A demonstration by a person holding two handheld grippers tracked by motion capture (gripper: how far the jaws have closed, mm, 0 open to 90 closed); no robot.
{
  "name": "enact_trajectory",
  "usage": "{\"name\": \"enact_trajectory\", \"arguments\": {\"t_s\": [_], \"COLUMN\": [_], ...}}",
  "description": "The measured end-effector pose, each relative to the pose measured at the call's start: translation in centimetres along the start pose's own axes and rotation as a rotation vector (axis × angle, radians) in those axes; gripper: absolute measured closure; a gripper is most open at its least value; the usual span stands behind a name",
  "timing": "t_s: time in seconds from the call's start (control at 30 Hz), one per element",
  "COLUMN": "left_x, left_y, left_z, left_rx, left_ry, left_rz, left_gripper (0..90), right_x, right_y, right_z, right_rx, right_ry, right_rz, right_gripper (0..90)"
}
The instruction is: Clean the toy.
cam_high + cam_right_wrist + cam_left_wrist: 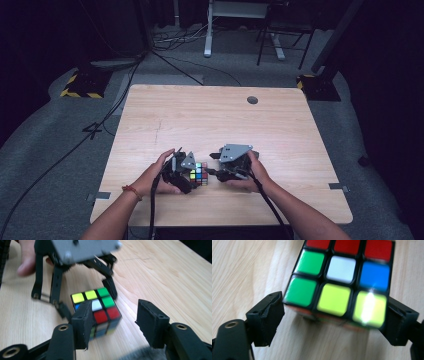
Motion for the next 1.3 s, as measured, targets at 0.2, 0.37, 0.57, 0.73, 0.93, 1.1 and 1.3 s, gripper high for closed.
{"name": "enact_trajectory", "arguments": {"t_s": [0.2, 0.37, 0.57, 0.73, 0.93, 1.1, 1.3], "left_x": [1.5, 2.3, 2.5, 1.7, 0.2, -0.3, -0.5], "left_y": [1.1, 2.0, 1.8, 0.5, 0.1, 0.6, 1.1], "left_z": [-0.9, -1.4, -1.5, -1.3, -0.3, 0.7, 1.4], "left_rx": [-0.046, -0.100, -0.053, -0.041, -0.039, -0.062, -0.041], "left_ry": [0.009, 0.006, -0.037, -0.066, -0.078, -0.071, -0.079], "left_rz": [-0.064, -0.114, -0.122, -0.092, -0.092, -0.105, -0.109], "left_gripper": [15.7, 16.1, 16.8, 15.8, 15.8, 16.7, 27.6], "right_x": [2.3, 4.9, 7.1, 8.0, 8.7, 9.0, 9.5], "right_y": [-2.2, -4.4, -5.6, -6.2, -6.5, -6.7, -7.1], "right_z": [-2.9, -4.5, -4.9, -4.5, -3.9, -3.5, -2.9], "right_rx": [0.037, 0.078, 0.079, 0.063, 0.050, 0.034, -0.014], "right_ry": [0.015, 0.065, 0.113, 0.130, 0.157, 0.172, 0.186], "right_rz": [0.039, 0.098, 0.123, 0.146, 0.156, 0.169, 0.222], "right_gripper": [46.2, 45.3, 47.2, 48.3, 51.7, 52.4, 57.8]}}
Point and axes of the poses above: each handheld gripper's, and its own axes: z roughly forward along the jaws, x roughly out of its underside, y roughly to its left, the point moved 3 cm from there along z, roughly forward along the jaws, and after that the axes turned 13 degrees about z, right-handed, at the moved point
